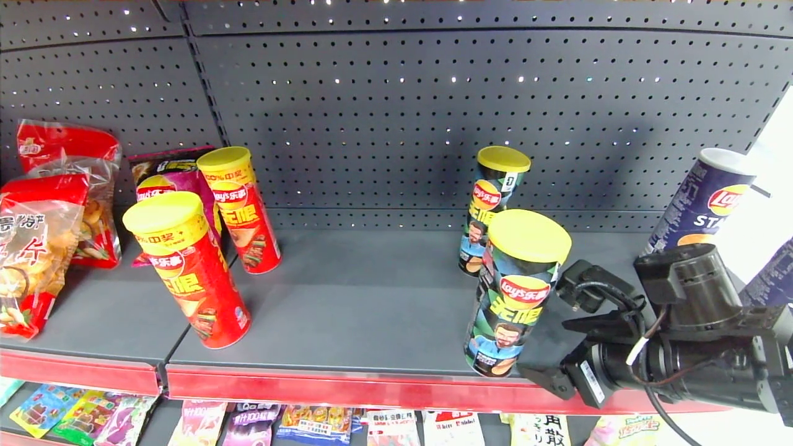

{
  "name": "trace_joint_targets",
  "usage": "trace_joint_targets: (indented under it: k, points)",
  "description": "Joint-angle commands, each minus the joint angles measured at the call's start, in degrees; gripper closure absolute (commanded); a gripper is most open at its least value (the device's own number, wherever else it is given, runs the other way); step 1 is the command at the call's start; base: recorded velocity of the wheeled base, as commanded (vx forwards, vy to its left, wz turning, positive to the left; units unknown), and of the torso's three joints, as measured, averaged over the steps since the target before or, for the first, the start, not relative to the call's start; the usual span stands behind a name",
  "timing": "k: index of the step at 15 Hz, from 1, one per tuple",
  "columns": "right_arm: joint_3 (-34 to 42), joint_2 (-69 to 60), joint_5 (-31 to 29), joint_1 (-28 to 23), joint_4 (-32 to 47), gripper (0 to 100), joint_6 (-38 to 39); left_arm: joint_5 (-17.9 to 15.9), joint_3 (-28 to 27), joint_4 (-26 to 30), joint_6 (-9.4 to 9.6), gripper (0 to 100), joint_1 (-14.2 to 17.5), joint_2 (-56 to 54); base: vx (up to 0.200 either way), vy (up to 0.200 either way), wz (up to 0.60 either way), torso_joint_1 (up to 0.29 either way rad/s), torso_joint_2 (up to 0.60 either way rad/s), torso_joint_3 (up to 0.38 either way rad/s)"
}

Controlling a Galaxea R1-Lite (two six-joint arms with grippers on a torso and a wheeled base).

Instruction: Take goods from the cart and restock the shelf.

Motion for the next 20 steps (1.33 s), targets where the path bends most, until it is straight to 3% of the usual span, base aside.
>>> trace_joint_targets:
  k: [1, 20]
  points:
    - [-0.48, 0.69, -0.21, -0.17, -0.04, 0, 0.05, 0.04, 0.0, 0.07, 0.0, 0, -0.01, 0.09, 0.0, 0.0, 0.0, 0.0, 0.0, 0.0]
    - [-1.8, 1.39, -1.0, -0.26, -0.04, 0, 0.05, 0.04, 0.0, -0.02, 0.0, 0, -0.01, 0.09, 0.0, 0.0, 0.0, 0.0, 0.0, 0.0]
